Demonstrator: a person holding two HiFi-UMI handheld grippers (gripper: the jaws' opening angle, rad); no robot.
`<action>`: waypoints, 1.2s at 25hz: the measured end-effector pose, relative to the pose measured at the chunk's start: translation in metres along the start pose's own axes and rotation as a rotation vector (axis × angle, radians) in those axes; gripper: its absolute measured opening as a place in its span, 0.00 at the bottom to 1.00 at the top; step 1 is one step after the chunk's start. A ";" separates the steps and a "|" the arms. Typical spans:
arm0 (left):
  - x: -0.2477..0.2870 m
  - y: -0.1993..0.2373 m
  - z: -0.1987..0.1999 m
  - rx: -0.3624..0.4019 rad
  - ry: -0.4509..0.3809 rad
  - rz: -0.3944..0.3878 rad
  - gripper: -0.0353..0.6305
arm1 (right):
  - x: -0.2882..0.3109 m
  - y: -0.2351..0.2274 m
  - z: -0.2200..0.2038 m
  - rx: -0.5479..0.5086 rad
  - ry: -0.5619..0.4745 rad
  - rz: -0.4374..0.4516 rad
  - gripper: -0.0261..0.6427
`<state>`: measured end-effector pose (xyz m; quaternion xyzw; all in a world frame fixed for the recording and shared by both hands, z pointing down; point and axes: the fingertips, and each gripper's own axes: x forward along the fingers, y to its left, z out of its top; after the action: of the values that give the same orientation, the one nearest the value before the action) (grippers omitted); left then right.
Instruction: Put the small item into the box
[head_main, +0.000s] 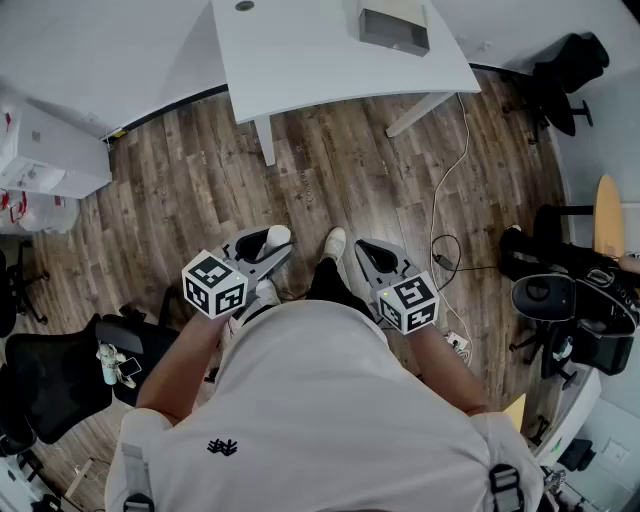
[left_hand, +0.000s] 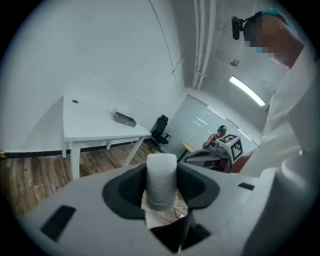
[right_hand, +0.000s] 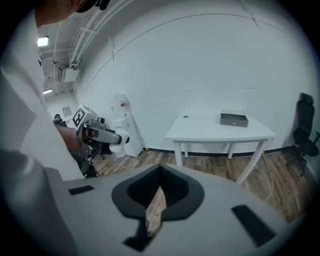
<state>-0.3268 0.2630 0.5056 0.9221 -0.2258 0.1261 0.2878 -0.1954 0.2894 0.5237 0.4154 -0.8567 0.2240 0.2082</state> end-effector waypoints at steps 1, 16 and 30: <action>0.011 -0.003 0.006 -0.005 0.000 0.002 0.32 | -0.004 -0.011 0.003 -0.003 -0.005 -0.001 0.05; 0.190 -0.009 0.119 0.034 0.035 0.016 0.32 | -0.028 -0.186 0.031 0.011 -0.079 0.014 0.05; 0.329 0.047 0.186 0.013 0.076 -0.025 0.32 | -0.029 -0.302 0.031 0.164 -0.103 -0.100 0.13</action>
<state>-0.0459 0.0057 0.4975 0.9212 -0.2024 0.1591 0.2918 0.0590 0.1225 0.5464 0.4840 -0.8233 0.2612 0.1403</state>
